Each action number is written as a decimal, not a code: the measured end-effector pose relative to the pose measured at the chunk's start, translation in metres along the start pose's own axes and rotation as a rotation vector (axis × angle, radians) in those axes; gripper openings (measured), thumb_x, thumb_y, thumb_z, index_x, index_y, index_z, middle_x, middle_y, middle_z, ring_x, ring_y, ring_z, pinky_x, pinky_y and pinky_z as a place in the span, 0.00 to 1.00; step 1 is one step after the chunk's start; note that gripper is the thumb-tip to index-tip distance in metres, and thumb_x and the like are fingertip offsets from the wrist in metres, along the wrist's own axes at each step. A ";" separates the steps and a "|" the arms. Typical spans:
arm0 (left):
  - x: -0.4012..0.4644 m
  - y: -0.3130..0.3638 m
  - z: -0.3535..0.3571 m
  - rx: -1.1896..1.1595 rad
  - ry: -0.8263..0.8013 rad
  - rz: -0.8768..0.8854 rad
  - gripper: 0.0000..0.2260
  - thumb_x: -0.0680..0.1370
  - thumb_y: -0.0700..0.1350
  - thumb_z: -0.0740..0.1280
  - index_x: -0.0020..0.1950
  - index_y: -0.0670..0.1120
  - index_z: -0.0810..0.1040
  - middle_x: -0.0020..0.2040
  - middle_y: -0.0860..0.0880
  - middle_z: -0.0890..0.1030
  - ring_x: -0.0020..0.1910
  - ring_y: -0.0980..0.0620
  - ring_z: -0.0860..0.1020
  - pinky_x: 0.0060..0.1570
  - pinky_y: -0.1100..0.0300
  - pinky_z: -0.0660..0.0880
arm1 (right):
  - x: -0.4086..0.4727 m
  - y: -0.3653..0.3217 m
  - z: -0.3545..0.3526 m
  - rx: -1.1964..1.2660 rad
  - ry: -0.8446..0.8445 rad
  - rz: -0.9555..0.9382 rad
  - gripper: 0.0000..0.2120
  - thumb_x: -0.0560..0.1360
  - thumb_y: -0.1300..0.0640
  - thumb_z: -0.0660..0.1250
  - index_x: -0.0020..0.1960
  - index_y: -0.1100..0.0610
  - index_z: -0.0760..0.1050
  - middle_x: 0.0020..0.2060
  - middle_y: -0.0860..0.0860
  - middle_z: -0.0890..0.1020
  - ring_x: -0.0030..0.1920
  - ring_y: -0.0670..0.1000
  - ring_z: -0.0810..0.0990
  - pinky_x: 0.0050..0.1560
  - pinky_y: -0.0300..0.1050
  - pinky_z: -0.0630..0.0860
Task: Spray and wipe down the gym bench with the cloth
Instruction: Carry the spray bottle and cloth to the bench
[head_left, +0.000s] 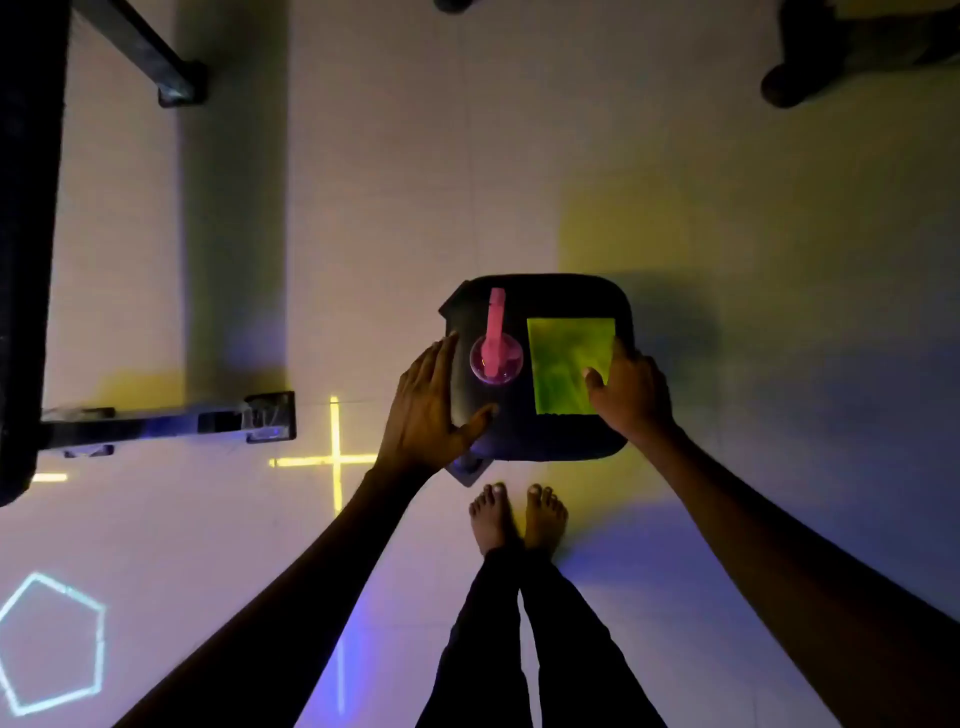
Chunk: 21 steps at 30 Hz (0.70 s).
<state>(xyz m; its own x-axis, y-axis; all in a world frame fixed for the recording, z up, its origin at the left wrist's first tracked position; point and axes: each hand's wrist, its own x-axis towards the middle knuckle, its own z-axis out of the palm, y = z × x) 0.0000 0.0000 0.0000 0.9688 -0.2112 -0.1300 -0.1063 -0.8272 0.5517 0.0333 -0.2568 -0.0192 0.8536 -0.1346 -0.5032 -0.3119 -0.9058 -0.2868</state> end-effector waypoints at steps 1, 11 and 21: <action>0.004 -0.003 0.010 -0.053 0.009 -0.023 0.42 0.75 0.66 0.65 0.81 0.41 0.60 0.79 0.41 0.67 0.76 0.41 0.68 0.73 0.49 0.66 | 0.008 0.002 0.009 0.058 0.009 0.039 0.27 0.82 0.50 0.66 0.74 0.66 0.66 0.63 0.68 0.79 0.64 0.69 0.78 0.59 0.59 0.75; 0.044 0.003 0.043 -0.357 0.205 -0.102 0.41 0.74 0.62 0.69 0.81 0.45 0.59 0.73 0.46 0.75 0.66 0.44 0.78 0.61 0.48 0.79 | 0.061 0.008 0.065 0.285 0.111 0.412 0.32 0.76 0.51 0.75 0.71 0.66 0.67 0.68 0.66 0.75 0.69 0.68 0.74 0.63 0.61 0.76; 0.064 0.026 0.037 -0.302 0.211 -0.234 0.25 0.77 0.49 0.67 0.73 0.41 0.72 0.42 0.53 0.81 0.35 0.50 0.79 0.42 0.60 0.78 | 0.053 0.002 0.047 0.601 0.002 0.401 0.11 0.73 0.56 0.76 0.38 0.58 0.75 0.42 0.56 0.82 0.49 0.61 0.81 0.44 0.47 0.70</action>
<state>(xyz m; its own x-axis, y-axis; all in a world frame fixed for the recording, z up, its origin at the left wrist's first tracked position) 0.0511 -0.0542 -0.0244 0.9869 0.1008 -0.1258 0.1611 -0.6443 0.7477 0.0581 -0.2468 -0.0852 0.6257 -0.4118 -0.6625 -0.7766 -0.4090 -0.4792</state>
